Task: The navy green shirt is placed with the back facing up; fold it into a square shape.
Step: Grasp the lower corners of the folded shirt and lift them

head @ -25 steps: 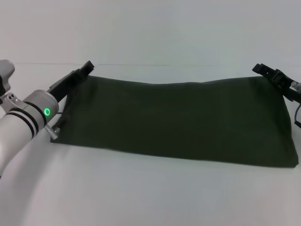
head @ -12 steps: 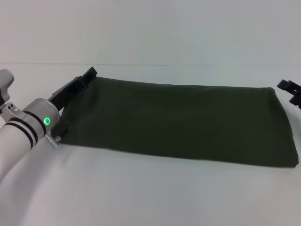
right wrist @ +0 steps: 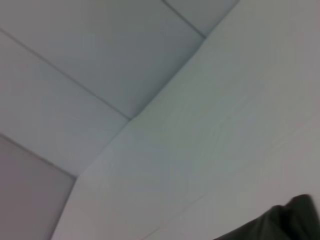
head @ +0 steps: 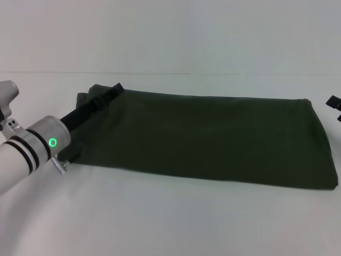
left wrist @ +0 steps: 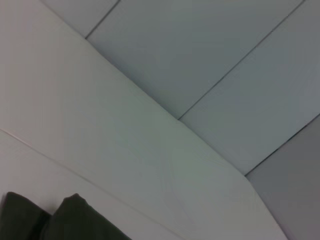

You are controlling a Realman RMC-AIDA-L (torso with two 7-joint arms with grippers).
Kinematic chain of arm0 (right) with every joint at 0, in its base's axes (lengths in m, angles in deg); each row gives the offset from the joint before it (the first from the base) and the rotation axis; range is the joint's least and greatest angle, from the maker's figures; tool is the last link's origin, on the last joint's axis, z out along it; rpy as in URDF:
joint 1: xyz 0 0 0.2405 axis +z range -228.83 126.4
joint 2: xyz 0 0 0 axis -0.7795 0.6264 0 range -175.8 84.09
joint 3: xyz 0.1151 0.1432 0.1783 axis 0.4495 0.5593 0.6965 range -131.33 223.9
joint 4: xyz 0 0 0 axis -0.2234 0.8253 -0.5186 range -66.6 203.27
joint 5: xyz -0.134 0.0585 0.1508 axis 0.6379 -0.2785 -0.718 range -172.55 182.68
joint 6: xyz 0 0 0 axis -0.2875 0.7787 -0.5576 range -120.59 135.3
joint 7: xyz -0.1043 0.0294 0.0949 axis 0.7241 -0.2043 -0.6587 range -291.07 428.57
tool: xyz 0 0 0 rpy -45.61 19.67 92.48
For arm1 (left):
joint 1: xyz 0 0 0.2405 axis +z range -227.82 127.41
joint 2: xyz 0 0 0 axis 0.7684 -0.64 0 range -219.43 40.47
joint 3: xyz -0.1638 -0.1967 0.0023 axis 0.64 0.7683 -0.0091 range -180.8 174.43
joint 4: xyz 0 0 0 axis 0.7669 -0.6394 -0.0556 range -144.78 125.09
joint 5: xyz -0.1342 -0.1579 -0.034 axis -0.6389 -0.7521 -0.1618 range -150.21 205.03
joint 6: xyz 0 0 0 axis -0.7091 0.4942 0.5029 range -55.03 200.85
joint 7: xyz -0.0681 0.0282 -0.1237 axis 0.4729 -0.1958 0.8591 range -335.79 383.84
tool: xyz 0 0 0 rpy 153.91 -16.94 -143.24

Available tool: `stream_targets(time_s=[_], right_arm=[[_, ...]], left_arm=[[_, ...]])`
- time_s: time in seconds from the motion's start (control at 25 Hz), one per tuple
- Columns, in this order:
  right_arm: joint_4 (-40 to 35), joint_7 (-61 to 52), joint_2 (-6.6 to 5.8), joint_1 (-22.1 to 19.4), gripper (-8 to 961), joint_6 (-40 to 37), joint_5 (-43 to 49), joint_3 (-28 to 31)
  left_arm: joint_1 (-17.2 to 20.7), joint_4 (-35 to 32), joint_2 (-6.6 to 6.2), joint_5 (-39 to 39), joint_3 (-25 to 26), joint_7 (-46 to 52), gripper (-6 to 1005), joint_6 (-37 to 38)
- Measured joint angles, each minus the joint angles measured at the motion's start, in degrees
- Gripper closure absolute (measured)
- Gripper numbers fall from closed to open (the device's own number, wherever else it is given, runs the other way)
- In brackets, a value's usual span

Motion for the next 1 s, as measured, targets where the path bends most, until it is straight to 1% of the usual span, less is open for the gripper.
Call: stream_targets(time_s=[0.12,0.16,0.2,0.32,0.36,0.44,0.48,0.64,0.72,0.8,0.88,0.96,1.0], right_arm=[[-1.5,1.2,-0.72,-0.8,117,-7.5,0.6,-1.2],[-2.4,2.8,-1.03,-1.0,117,-13.2,1.6,-2.0],[-2.4,2.8,-1.03,-1.0,117,-13.2,1.6,-2.0],[-4.2,5.0,-1.17,-1.1,116,-20.4,4.4,-3.2],[-5.0,5.3,-1.13,-1.1,116,-21.9,5.9,-3.8],[-6.0,5.1,-0.99,-1.0,116,-23.3,8.4,-4.6],[-6.4,4.4,-0.97,-0.9,116,-23.4,10.0,-4.8],[-6.6,1.9,-1.47,-0.7,116,-23.1,14.4,-4.9],[-6.7,1.5,-1.65,-0.9,116,-23.1,15.3,-4.9],[-7.1,1.4,-1.71,-1.2,116,-23.1,15.6,-4.9],[-7.2,1.3,-1.71,-1.4,116,-23.1,15.6,-4.9],[-7.3,1.3,-1.72,-1.4,116,-23.1,15.7,-4.9],[-7.3,1.3,-1.74,-1.4,117,-23.1,15.8,-4.9]], left_arm=[[1.6,-1.6,-1.43,0.0,-4.3,6.0,333,2.9],[2.3,-2.1,-2.09,0.0,-5.0,8.2,333,4.4],[3.0,-2.8,-2.92,0.0,-5.8,10.6,333,6.4],[4.7,-4.8,-5.06,1.8,-7.0,16.5,332,11.0],[5.4,-6.1,-5.87,4.0,-7.1,19.5,331,12.3],[6.4,-9.2,-6.80,8.8,-7.1,24.6,324,13.7],[6.7,-10.9,-7.06,11.3,-7.0,26.7,317,14.2],[8.3,-18.1,-8.88,24.1,-5.8,37.0,290,16.4],[8.3,-20.4,-9.87,32.0,-3.7,41.1,277,17.7],[7.7,-21.2,-10.71,39.2,-1.2,44.3,248,19.5],[7.4,-21.2,-11.07,42.4,0.2,45.7,203,20.2],[7.2,-21.2,-11.15,44.2,1.1,46.2,159,20.3],[7.2,-21.2,-11.17,44.4,1.2,46.2,159,20.1]])
